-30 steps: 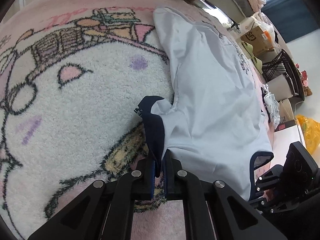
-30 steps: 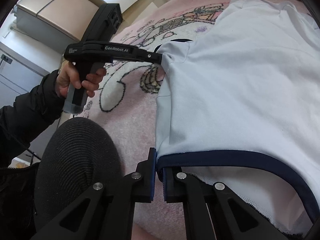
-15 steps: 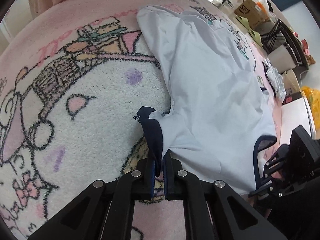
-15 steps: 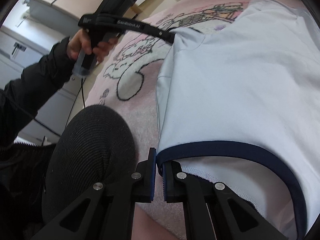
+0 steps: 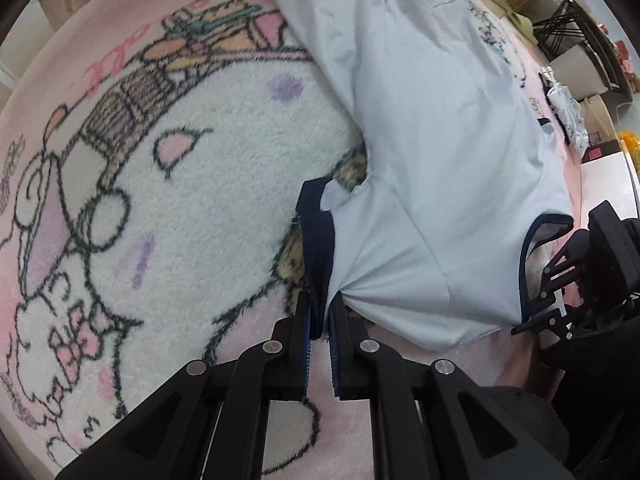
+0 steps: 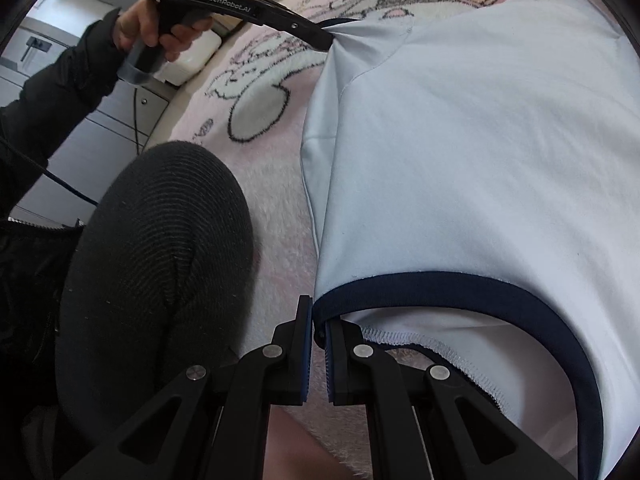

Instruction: Fold clothes

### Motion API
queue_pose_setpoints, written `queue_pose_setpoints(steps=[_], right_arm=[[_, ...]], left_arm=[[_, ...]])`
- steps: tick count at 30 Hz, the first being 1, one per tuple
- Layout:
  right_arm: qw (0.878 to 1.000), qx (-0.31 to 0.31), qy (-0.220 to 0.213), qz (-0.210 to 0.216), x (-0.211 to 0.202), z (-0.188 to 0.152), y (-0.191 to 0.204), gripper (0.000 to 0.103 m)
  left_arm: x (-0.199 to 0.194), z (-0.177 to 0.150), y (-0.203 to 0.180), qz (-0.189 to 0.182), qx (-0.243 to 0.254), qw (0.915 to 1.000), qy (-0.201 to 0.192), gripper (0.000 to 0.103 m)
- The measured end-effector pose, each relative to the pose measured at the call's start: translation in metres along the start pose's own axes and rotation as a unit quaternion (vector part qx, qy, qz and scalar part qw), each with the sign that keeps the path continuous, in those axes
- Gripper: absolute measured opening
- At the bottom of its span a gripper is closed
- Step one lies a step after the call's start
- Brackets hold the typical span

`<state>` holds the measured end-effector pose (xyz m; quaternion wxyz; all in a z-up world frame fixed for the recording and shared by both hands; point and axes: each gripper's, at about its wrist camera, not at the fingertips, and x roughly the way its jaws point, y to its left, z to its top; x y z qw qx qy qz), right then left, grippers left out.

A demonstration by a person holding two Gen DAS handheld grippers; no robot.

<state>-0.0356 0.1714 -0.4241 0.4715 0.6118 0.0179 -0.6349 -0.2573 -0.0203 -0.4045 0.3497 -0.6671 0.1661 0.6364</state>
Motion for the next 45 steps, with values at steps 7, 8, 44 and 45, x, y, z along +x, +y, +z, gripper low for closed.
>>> queue_pose_setpoints(steps=[7,8,44,45], right_arm=[[1.000,0.001,0.017,-0.007,0.004,-0.008,-0.006,0.003],[1.000,0.001,0.017,-0.007,0.004,-0.009,-0.007,0.003],[0.999,0.033,0.019,0.022,0.015,-0.009,-0.019,0.005],[0.999,0.034,0.018,0.023,0.015,-0.009,-0.019,0.005]], left_arm=[[0.000,-0.003,0.023,0.022,-0.021,0.9995,0.012,0.008],[-0.002,-0.004,0.027,0.030,-0.028,0.9991,0.011,0.008],[0.080,0.047,0.059,-0.318,-0.604,0.7078,0.182,0.103],[0.085,0.049,0.057,-0.310,-0.605,0.7082,0.190,0.103]])
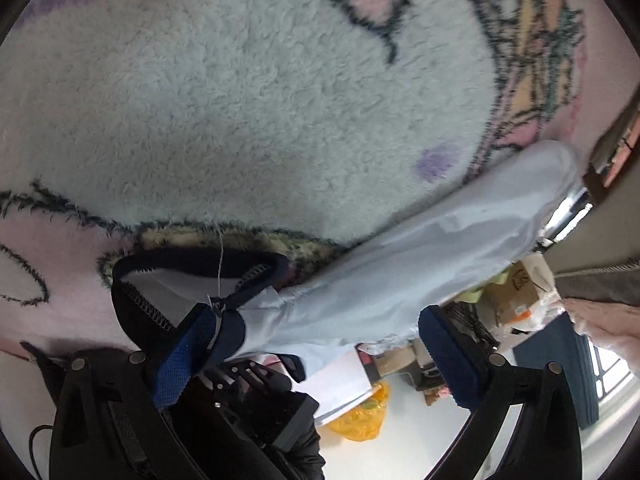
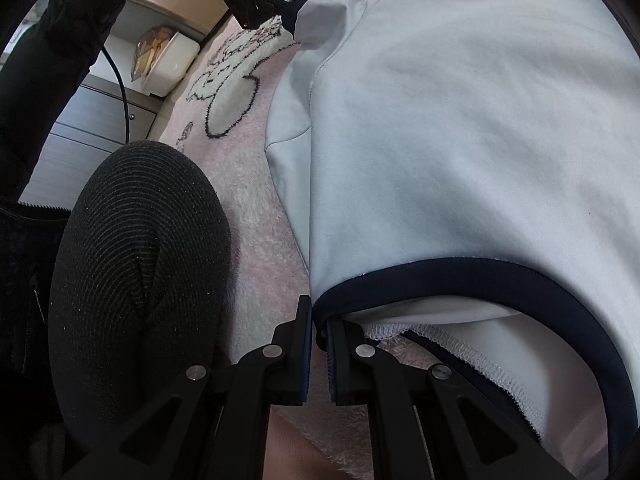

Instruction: Fold clothes

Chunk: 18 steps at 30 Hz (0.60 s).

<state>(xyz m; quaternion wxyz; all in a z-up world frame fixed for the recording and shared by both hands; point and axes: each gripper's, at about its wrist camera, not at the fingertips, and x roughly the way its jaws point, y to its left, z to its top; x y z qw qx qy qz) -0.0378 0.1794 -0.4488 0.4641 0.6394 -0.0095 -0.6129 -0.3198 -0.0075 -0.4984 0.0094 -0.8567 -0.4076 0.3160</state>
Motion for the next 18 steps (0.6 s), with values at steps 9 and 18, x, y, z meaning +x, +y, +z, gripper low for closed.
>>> queue_pose_setpoints(steps=[9,18], right_arm=[[1.000,0.016,-0.009,0.015,-0.002,-0.003,-0.006,0.005],[0.997,0.058,-0.048,0.013,0.001,-0.002,-0.007,0.005]], left_arm=[[0.010,-0.001,-0.002,0.072,-0.027,0.9963,-0.040,0.103],[0.026,-0.015,-0.016,0.121,-0.008,0.9887,-0.088,0.086]])
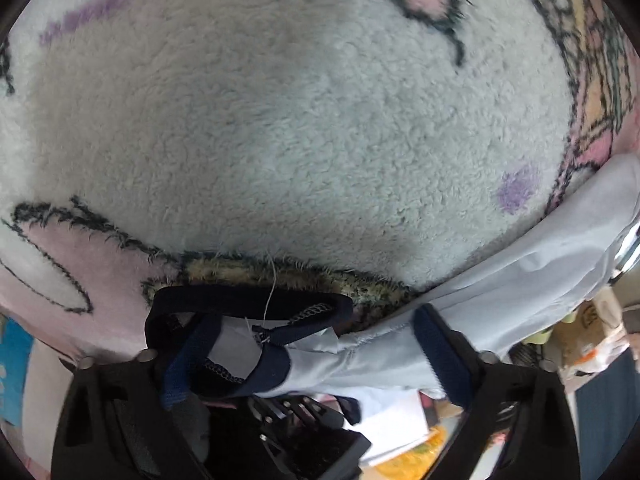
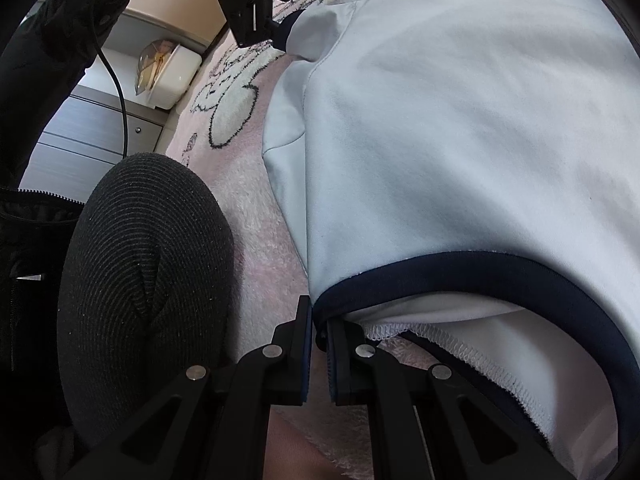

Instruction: Fold clothes

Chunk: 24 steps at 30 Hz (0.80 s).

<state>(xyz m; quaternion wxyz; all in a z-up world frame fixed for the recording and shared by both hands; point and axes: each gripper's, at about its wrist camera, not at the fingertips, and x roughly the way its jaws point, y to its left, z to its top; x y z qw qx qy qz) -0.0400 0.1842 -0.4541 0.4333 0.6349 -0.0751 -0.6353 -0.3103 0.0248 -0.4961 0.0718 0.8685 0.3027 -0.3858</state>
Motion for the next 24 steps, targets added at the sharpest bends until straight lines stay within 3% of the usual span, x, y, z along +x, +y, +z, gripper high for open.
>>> queue_pose_setpoints(steps=[3,5,8,13,19,24], right_arm=[[1.000,0.009,-0.007,0.003,0.001,0.000,-0.001,0.005],[1.000,0.013,-0.008,0.007,0.001,0.001,-0.002,0.005],[1.000,0.015,-0.008,0.011,0.001,0.001,-0.004,0.005],[1.000,0.014,-0.007,0.012,0.001,0.001,-0.004,0.005],[1.000,0.004,-0.011,0.005,0.000,0.000,-0.001,0.005],[1.000,0.005,-0.010,0.004,0.001,-0.001,0.000,0.005]], left_arm=[[-0.003,-0.006,0.001,-0.005,-0.009,0.9997,-0.023,0.080],[-0.005,-0.011,0.001,0.005,-0.005,0.9994,-0.033,0.058],[-0.010,-0.020,0.004,-0.003,-0.001,0.9981,-0.061,0.040],[-0.008,-0.026,0.000,-0.014,0.013,0.9969,-0.076,0.033],[-0.010,-0.030,-0.016,-0.025,0.042,0.9944,-0.093,0.011],[-0.006,-0.034,-0.032,-0.031,0.062,0.9921,-0.104,0.009]])
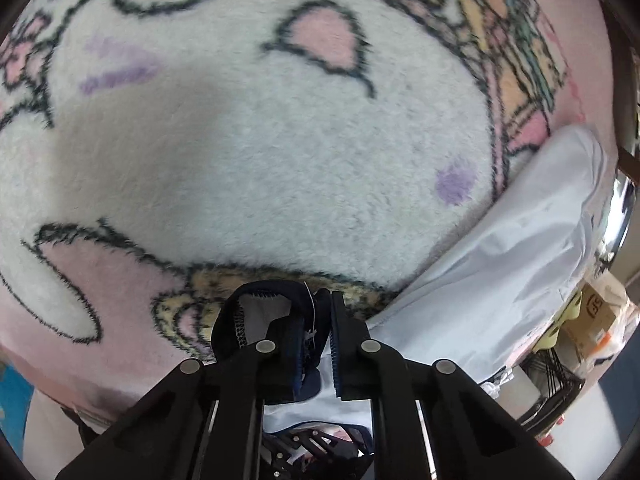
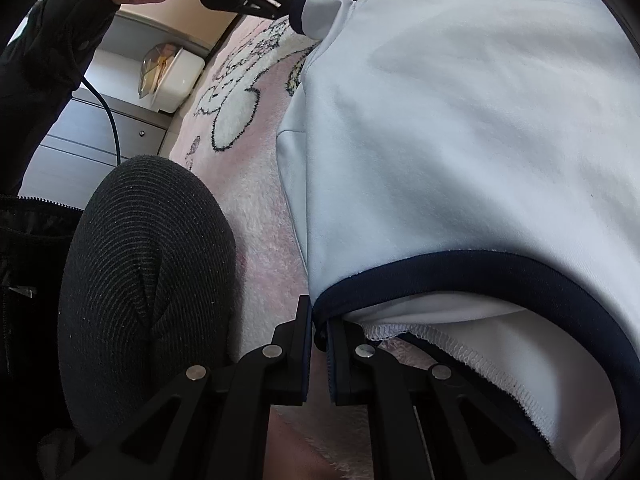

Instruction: Fold clothes

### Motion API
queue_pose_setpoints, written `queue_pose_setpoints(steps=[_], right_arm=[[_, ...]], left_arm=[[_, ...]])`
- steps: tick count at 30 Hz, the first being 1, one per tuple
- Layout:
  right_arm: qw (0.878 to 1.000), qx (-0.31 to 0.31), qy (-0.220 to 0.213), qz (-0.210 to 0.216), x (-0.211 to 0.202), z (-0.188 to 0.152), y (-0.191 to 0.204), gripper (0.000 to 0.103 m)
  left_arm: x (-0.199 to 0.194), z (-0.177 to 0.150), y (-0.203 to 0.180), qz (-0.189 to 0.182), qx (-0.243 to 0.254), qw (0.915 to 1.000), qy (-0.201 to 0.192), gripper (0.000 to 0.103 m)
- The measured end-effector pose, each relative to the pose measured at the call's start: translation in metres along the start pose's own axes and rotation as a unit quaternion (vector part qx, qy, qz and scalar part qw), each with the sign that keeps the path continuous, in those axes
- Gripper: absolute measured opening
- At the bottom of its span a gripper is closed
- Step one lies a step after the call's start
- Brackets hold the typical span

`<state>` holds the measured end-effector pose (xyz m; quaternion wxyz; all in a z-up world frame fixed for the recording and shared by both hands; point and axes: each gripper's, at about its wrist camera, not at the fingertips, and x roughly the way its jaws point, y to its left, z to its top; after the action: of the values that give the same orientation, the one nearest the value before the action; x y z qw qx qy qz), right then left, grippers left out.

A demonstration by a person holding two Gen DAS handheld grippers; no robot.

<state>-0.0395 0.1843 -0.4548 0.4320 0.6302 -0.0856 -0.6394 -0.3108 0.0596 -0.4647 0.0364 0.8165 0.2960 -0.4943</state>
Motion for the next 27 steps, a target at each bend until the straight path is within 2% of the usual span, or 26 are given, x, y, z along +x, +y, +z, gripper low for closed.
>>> queue_pose_setpoints(steps=[10,14,18,24,25,26,27], right_arm=[[0.999,-0.029,0.005,-0.021,0.002,0.001,0.009,0.005],[1.000,-0.020,0.005,-0.017,0.002,0.001,0.005,0.004],[1.000,-0.019,0.006,-0.018,0.002,0.000,0.005,0.003],[1.000,-0.014,0.007,-0.016,0.004,0.001,0.006,0.003],[1.000,-0.013,0.007,-0.015,0.004,0.001,0.006,0.003],[1.000,-0.013,0.008,-0.015,0.004,0.002,0.006,0.003],[1.000,-0.012,0.008,-0.014,0.005,0.002,0.006,0.003]], left_arm=[[-0.016,0.016,0.001,-0.050,-0.044,0.9977,-0.014,0.009],[-0.024,0.026,0.000,-0.078,-0.051,0.9954,-0.020,0.009],[-0.019,0.030,0.004,-0.088,-0.036,0.9955,-0.006,0.009],[0.003,0.019,-0.002,-0.093,0.003,0.9948,0.041,0.011],[0.002,0.017,-0.005,-0.085,0.016,0.9955,0.040,0.017],[-0.006,0.024,-0.008,-0.085,0.028,0.9952,0.039,0.032],[-0.014,0.033,-0.012,-0.088,0.040,0.9946,0.037,0.041]])
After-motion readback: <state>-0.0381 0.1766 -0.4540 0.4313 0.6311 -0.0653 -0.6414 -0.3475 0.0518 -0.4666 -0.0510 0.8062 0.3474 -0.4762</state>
